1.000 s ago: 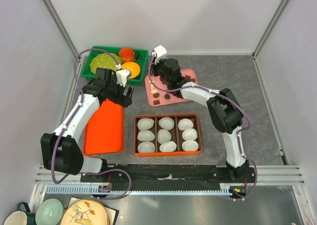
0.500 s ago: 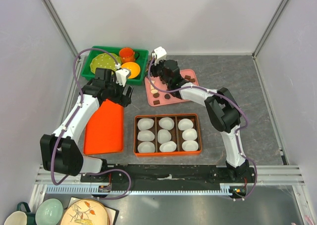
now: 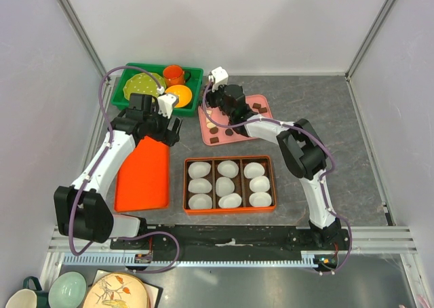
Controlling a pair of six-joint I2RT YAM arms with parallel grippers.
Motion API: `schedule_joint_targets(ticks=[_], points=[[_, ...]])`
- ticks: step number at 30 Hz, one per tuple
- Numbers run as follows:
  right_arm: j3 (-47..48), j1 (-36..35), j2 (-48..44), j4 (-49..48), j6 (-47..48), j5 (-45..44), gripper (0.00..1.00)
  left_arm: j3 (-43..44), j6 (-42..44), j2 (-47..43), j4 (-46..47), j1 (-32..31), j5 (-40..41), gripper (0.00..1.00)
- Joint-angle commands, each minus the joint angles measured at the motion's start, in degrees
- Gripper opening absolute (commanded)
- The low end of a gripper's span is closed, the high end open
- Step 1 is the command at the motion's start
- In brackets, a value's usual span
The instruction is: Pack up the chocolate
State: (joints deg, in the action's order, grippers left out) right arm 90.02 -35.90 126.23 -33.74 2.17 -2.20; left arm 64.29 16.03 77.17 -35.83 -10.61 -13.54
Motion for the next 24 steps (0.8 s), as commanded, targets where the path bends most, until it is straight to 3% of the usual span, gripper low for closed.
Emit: schedule_joint_targets(ticks=[1, 16, 24], points=[[-1.16, 0.65, -0.64, -2.91, 0.37, 0.70, 0.51, -0.31, 0.84, -1.67, 1.91, 0.24, 0.27, 0.93], [-3.61, 0.92, -1.16, -1.86, 0.37, 1.67, 0.51, -0.84, 1.90, -2.63, 1.91, 0.24, 0.80, 0.93], [-5.20, 0.83, -3.01, -1.60, 1.96, 1.58, 0.56, -0.92, 2.07, -3.51, 1.38, 0.24, 0.62, 0.93]])
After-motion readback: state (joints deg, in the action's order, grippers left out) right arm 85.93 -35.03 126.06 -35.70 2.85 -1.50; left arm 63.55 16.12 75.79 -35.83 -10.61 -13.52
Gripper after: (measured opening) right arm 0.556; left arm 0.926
